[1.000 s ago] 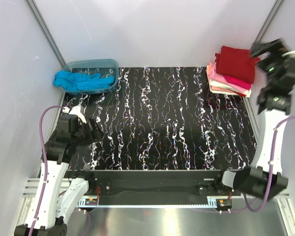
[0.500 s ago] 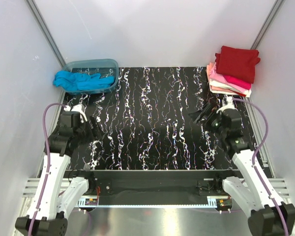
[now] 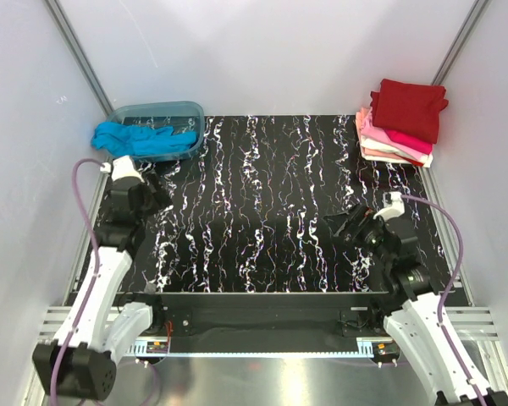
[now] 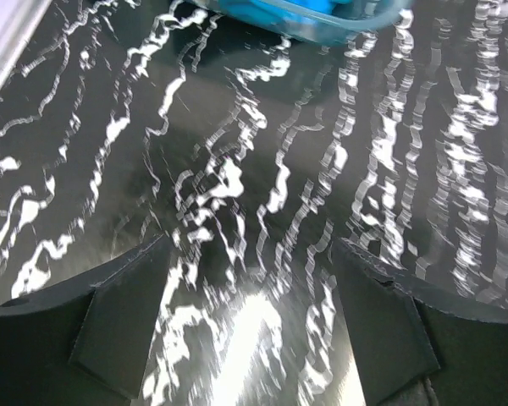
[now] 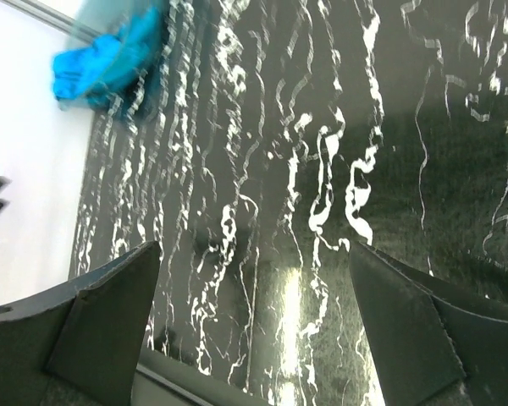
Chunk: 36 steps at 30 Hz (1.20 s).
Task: Fold and stack the t-shirts
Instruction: Reset both grippers
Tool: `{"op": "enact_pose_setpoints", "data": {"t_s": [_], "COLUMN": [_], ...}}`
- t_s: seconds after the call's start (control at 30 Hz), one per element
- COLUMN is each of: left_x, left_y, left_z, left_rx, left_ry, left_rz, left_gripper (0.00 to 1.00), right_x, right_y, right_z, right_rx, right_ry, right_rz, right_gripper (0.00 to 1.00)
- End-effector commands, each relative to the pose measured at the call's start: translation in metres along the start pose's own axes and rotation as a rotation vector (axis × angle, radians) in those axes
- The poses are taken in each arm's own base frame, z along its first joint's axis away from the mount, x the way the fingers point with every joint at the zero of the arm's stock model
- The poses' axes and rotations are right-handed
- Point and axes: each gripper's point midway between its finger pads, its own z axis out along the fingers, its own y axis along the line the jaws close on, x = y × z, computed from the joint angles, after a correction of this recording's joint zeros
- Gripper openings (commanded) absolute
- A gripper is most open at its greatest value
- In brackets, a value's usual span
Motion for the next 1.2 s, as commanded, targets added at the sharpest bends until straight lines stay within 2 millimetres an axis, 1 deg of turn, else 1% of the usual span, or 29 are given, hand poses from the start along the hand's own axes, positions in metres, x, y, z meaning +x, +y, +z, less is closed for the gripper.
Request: {"op": "enact_pose_setpoints", "data": {"t_s": [0.0,0.03,0.07,0.1,0.17,0.2,0.3,0.33,0.37,0.4,0.47,0.5,0.53,0.57,0.6,0.63,0.67,0.7,0.73,0.77,0.8,0.83,0.87,0.93,1.03,1.07,1.1,1.13,1.17], "left_x": [-0.032,-0.028,-0.025,-0.02,-0.013,-0.008,0.0,0.002,0.003,0.004,0.011,0.017,0.027,0.032,0.029,0.025,0.029,0.03,0.03,0.028,0.031,0.027,0.03,0.029,0.033,0.036,0.034,0.04,0.038], "left_y": [0.002,0.0,0.003,0.006,-0.001,-0.003,-0.006,-0.008,-0.013,-0.017,-0.024,-0.023,-0.02,-0.023,-0.025,-0.025,-0.029,-0.027,-0.024,-0.024,-0.027,-0.022,-0.024,-0.021,-0.018,-0.02,-0.022,-0.023,-0.023], "left_z": [0.025,0.035,0.041,0.046,0.062,0.073,0.089,0.099,0.103,0.111,0.12,0.125,0.134,0.137,0.137,0.136,0.135,0.136,0.134,0.132,0.13,0.125,0.121,0.118,0.112,0.108,0.102,0.103,0.105], "left_rx": [-0.028,-0.013,-0.026,-0.034,0.007,0.012,0.031,0.038,0.065,0.089,0.134,0.133,0.131,0.163,0.176,0.178,0.212,0.215,0.215,0.228,0.266,0.282,0.32,0.323,0.322,0.342,0.358,0.358,0.345], "left_ry": [-0.187,-0.209,-0.214,-0.204,-0.197,-0.191,-0.185,-0.191,-0.197,-0.221,-0.21,-0.192,-0.182,-0.189,-0.198,-0.231,-0.23,-0.239,-0.249,-0.268,-0.264,-0.305,-0.307,-0.332,-0.364,-0.395,-0.443,-0.405,-0.408], "left_rz": [0.04,0.047,0.058,0.105,0.176,0.187,0.232,0.234,0.249,0.251,0.321,0.334,0.344,0.371,0.378,0.385,0.399,0.399,0.388,0.372,0.37,0.358,0.349,0.35,0.353,0.359,0.366,0.379,0.378], "left_gripper": [0.82,0.82,0.84,0.85,0.84,0.84,0.83,0.83,0.82,0.82,0.81,0.8,0.8,0.8,0.77,0.77,0.79,0.79,0.82,0.82,0.83,0.85,0.9,0.92,0.93,0.93,0.93,0.93,0.93], "right_x": [-0.02,-0.023,-0.032,-0.034,-0.046,-0.048,-0.058,-0.063,-0.068,-0.071,-0.076,-0.074,-0.075,-0.079,-0.079,-0.081,-0.08,-0.084,-0.085,-0.085,-0.092,-0.093,-0.092,-0.098,-0.102,-0.103,-0.102,-0.101,-0.094], "right_y": [0.009,0.009,0.009,0.007,0.009,0.011,0.018,0.021,0.026,0.028,0.03,0.021,0.018,0.016,0.013,0.013,0.011,0.014,0.014,0.006,0.009,0.007,0.002,0.001,-0.029,-0.043,-0.046,-0.049,-0.057], "right_z": [-0.011,-0.014,-0.018,-0.023,-0.029,-0.03,-0.033,-0.034,-0.034,-0.033,-0.032,-0.027,-0.027,-0.027,-0.028,-0.028,-0.028,-0.028,-0.027,-0.027,-0.026,-0.025,-0.023,-0.022,-0.014,-0.009,-0.004,-0.001,0.009], "right_rx": [-0.024,-0.015,0.006,0.023,0.034,0.031,0.017,0.018,0.015,0.015,0.024,0.077,0.101,0.122,0.135,0.137,0.135,0.118,0.11,0.132,0.116,0.116,0.128,0.135,0.293,0.37,0.384,0.402,0.42], "right_ry": [-0.101,-0.112,-0.143,-0.15,-0.187,-0.199,-0.241,-0.254,-0.256,-0.259,-0.254,-0.23,-0.226,-0.226,-0.228,-0.236,-0.242,-0.273,-0.289,-0.314,-0.356,-0.376,-0.387,-0.415,-0.431,-0.424,-0.411,-0.389,-0.346], "right_rz": [-0.061,-0.079,-0.119,-0.132,-0.182,-0.174,-0.142,-0.123,-0.114,-0.12,-0.161,-0.164,-0.167,-0.195,-0.2,-0.206,-0.215,-0.221,-0.222,-0.212,-0.21,-0.207,-0.206,-0.211,-0.156,-0.146,-0.162,-0.219,-0.249], "right_gripper": [1.0,1.0,1.0,1.0,1.0,1.0,1.0,1.0,1.0,1.0,1.0,1.0,1.0,1.0,1.0,1.0,1.0,1.0,1.0,1.0,1.0,1.0,1.0,1.0,1.0,1.0,1.0,1.0,1.0]}}
